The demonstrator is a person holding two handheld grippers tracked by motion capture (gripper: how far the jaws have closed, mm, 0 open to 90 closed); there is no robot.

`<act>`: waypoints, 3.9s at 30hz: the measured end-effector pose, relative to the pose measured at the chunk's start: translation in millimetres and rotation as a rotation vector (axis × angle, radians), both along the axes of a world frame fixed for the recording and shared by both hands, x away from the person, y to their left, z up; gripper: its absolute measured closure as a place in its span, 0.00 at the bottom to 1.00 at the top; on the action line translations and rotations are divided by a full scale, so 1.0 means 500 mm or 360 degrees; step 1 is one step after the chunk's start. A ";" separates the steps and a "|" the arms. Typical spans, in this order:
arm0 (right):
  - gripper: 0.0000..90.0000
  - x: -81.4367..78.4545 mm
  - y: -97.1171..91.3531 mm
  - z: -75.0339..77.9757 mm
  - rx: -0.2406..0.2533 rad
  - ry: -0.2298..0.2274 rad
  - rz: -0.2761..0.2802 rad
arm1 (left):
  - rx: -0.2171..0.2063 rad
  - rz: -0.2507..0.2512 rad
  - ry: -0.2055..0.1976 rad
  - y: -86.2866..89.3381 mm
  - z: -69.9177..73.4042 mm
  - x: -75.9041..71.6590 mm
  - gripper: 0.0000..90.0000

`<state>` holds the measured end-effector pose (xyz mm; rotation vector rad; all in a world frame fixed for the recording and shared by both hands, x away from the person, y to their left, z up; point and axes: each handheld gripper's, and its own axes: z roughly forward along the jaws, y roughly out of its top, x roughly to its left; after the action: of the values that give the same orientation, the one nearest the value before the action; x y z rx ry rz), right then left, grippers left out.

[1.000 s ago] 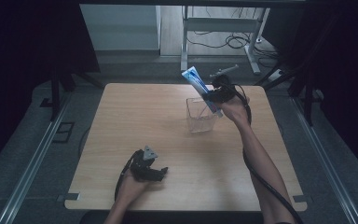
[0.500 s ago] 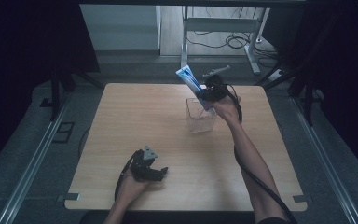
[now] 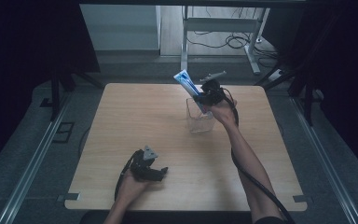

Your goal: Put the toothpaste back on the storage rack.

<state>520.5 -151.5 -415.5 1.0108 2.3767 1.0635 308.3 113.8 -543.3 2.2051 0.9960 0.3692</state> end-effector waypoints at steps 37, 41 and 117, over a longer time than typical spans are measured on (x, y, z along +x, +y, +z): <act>0.80 -0.020 -0.009 -0.061 0.0034 0.0044 0.0017 | 0.0000 0.0003 0.0002 0.000 0.000 0.000 0.15; 0.79 -0.022 -0.012 -0.073 0.0009 0.0083 0.0021 | 0.0002 0.0001 0.0001 0.000 0.000 0.000 0.15; 0.01 -0.119 -0.032 -0.004 -0.0042 0.0114 0.0183 | 0.0002 0.0000 0.0000 0.000 0.000 0.000 0.15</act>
<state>461.2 -167.3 -417.2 0.9281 2.5266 1.0488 308.2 113.7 -543.2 2.2061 0.9963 0.3700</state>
